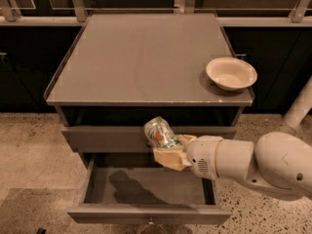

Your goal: Place 7up can into middle drawer

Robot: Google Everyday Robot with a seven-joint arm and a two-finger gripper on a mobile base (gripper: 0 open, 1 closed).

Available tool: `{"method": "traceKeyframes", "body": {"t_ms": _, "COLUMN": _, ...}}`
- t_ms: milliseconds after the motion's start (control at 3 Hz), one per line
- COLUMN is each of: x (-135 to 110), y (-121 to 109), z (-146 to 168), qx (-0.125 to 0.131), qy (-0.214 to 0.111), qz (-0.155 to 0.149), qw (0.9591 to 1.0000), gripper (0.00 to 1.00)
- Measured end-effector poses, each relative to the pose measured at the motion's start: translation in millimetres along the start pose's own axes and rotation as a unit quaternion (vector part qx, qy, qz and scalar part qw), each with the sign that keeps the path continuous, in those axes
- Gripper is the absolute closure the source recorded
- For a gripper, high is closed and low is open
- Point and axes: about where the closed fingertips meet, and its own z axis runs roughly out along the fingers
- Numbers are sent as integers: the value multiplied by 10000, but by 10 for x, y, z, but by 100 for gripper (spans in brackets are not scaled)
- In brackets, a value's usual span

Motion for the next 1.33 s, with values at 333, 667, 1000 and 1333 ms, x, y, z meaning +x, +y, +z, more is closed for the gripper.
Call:
{"method": "traceKeyframes", "body": {"t_ms": 333, "x": 2, "y": -1, "z": 1, "qx": 0, "qy": 1, "qz": 1, "qw": 10000, "gripper": 100}}
{"method": "traceKeyframes", "body": {"t_ms": 667, "x": 486, "y": -173, "z": 104, "qx": -54, "qy": 169, "qz": 247, "qw": 9995, "gripper": 100}}
{"method": "traceKeyframes", "body": {"t_ms": 1000, "x": 1083, "y": -355, "z": 279, "qx": -405, "qy": 160, "qz": 555, "qw": 9975, "gripper": 100}}
{"method": "traceKeyframes", "body": {"t_ms": 1333, "x": 1673, "y": -626, "z": 487, "qx": -715, "qy": 37, "qz": 1076, "qw": 9916, "gripper": 100}}
